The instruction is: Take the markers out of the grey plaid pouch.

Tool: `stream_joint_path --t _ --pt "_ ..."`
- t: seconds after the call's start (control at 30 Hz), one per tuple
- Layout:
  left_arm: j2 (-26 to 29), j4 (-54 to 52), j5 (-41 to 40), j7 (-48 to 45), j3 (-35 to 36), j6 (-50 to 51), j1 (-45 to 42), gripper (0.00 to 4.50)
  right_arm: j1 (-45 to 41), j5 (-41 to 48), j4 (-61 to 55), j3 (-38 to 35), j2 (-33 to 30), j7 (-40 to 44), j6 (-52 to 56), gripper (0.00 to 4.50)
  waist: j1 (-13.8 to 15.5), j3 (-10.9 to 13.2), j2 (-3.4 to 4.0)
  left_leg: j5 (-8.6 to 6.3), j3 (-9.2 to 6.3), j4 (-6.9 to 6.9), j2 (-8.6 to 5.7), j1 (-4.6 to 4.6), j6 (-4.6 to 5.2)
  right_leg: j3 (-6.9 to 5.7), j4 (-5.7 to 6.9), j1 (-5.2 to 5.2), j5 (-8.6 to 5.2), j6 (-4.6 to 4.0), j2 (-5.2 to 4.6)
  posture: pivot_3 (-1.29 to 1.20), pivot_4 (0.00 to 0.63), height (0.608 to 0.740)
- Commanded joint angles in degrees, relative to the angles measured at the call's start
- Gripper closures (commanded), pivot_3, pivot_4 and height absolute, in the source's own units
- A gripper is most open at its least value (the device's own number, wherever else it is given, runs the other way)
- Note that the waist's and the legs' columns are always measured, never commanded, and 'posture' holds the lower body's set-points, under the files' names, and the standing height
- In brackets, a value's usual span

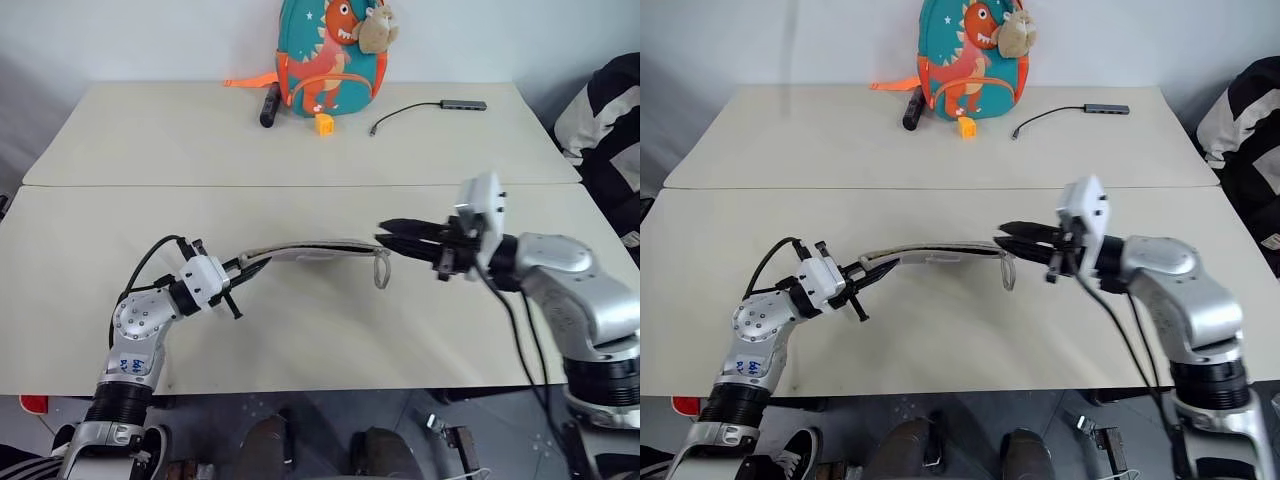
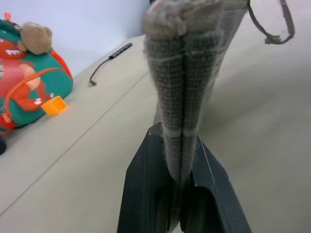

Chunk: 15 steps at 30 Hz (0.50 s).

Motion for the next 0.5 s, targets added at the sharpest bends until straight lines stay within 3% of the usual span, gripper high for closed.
stream_joint_path --t 0.03,0.27,0.5 --pt "0.0 -2.7 -0.3 0.1 0.4 0.1 0.0 4.50 -0.6 -7.2 -0.9 4.8 1.0 -1.8 -6.4 4.49 0.2 0.0 0.00 -0.01 0.01 0.01 -0.01 0.00 0.01 0.00 -0.01 0.00 0.00 0.00 0.00 0.00 0.150 0.740" --pt "-0.3 -3.9 -0.2 0.3 0.2 0.5 0.4 4.50 1.1 -16.1 3.4 9.5 -0.8 -0.6 -13.7 4.49 0.2 0.0 0.00 -0.05 0.02 0.08 -0.09 -0.03 0.09 0.01 -0.03 0.01 0.06 0.10 0.02 0.00 0.150 0.740" --pt "-0.6 -4.7 -0.2 0.1 -0.1 1.0 0.6 4.50 1.6 -18.5 4.8 10.2 -1.0 0.1 -15.4 4.49 0.0 0.0 0.00 -0.05 0.03 0.05 -0.06 -0.02 0.08 0.02 -0.02 0.00 0.05 0.10 0.03 0.00 0.150 0.740"
